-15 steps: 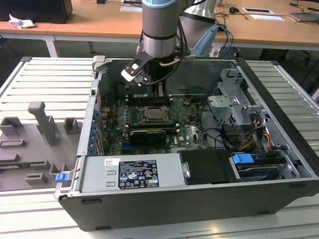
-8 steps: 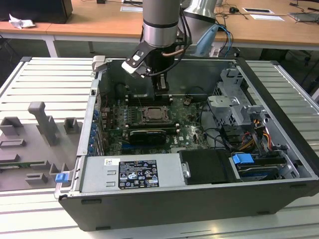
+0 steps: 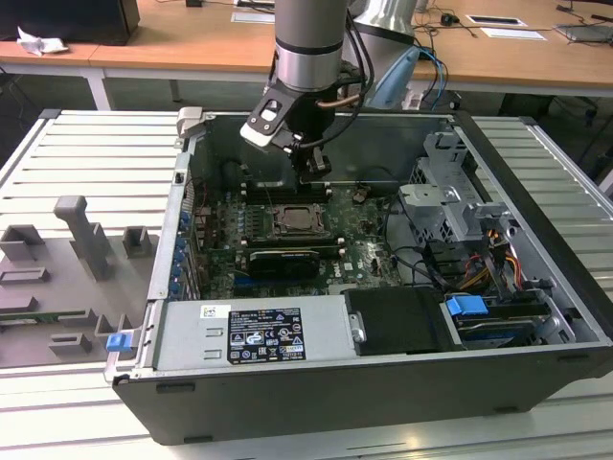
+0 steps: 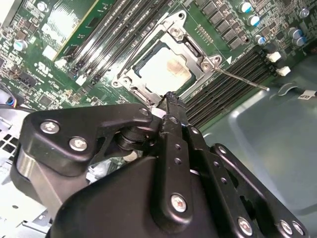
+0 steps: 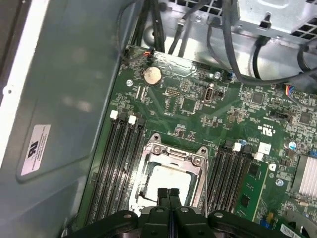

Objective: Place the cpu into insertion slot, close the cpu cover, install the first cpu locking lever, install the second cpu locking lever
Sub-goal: 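Install the first cpu locking lever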

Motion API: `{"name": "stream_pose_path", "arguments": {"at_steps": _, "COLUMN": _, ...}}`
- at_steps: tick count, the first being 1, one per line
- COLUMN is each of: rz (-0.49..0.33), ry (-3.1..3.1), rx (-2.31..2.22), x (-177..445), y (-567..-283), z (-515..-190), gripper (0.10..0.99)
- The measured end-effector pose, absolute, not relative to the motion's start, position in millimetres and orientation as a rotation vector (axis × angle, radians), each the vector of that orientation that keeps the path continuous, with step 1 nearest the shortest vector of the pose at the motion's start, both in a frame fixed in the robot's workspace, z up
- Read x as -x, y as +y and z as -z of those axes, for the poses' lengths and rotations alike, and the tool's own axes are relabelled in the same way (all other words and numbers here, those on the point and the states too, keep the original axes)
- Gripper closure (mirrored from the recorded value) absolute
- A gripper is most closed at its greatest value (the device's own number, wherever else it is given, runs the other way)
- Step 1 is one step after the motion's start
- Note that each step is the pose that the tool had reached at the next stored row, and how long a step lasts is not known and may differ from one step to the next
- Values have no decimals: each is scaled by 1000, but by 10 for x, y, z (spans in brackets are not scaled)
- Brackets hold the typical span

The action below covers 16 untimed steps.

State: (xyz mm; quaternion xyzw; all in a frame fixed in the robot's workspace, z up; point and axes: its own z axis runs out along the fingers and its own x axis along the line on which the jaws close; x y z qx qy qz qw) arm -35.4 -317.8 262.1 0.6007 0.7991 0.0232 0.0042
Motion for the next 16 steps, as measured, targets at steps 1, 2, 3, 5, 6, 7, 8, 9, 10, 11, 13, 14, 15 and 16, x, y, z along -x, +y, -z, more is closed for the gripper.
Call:
{"name": "stream_pose_path", "arguments": {"at_steps": 1, "rz": -73, "ry": 2508, "rx": -1877, "x": 354, "y": -3178, "z": -2620, "gripper": 980}}
{"name": "stream_pose_path", "arguments": {"at_steps": 2, "rz": -73, "ry": 2514, "rx": -1869, "x": 354, "y": -3178, "z": -2621, "gripper": 980}}
{"name": "stream_pose_path", "arguments": {"at_steps": 3, "rz": -73, "ry": 2518, "rx": -1864, "x": 355, "y": -3179, "z": -2620, "gripper": 980}}
{"name": "stream_pose_path", "arguments": {"at_steps": 5, "rz": -73, "ry": 2529, "rx": -1849, "x": 355, "y": -3179, "z": -2620, "gripper": 980}}
{"name": "stream_pose_path", "arguments": {"at_steps": 6, "rz": -73, "ry": 2535, "rx": -1841, "x": 355, "y": -3180, "z": -2620, "gripper": 980}}
{"name": "stream_pose_path", "arguments": {"at_steps": 7, "rz": -73, "ry": 2540, "rx": -1834, "x": 355, "y": -3180, "z": -2620, "gripper": 980}}
{"name": "stream_pose_path", "arguments": {"at_steps": 8, "rz": -73, "ry": 2543, "rx": -1830, "x": 355, "y": -3180, "z": -2620, "gripper": 980}}
{"name": "stream_pose_path", "arguments": {"at_steps": 9, "rz": -73, "ry": 2549, "rx": -1823, "x": 355, "y": -3180, "z": -2620, "gripper": 980}}
{"name": "stream_pose_path", "arguments": {"at_steps": 10, "rz": -73, "ry": 2552, "rx": -1818, "x": 355, "y": -3180, "z": -2620, "gripper": 980}}
{"name": "stream_pose_path", "arguments": {"at_steps": 11, "rz": -73, "ry": 2556, "rx": -1813, "x": 356, "y": -3180, "z": -2620, "gripper": 980}}
{"name": "stream_pose_path", "arguments": {"at_steps": 13, "rz": -73, "ry": 2564, "rx": -1802, "x": 357, "y": -3181, "z": -2620, "gripper": 980}}
{"name": "stream_pose_path", "arguments": {"at_steps": 14, "rz": -73, "ry": 2567, "rx": -1798, "x": 357, "y": -3181, "z": -2620, "gripper": 980}}
{"name": "stream_pose_path", "arguments": {"at_steps": 15, "rz": -73, "ry": 2570, "rx": -1794, "x": 357, "y": -3181, "z": -2620, "gripper": 980}}
{"name": "stream_pose_path", "arguments": {"at_steps": 16, "rz": -73, "ry": 2575, "rx": -1786, "x": 358, "y": -3181, "z": -2620, "gripper": 980}}
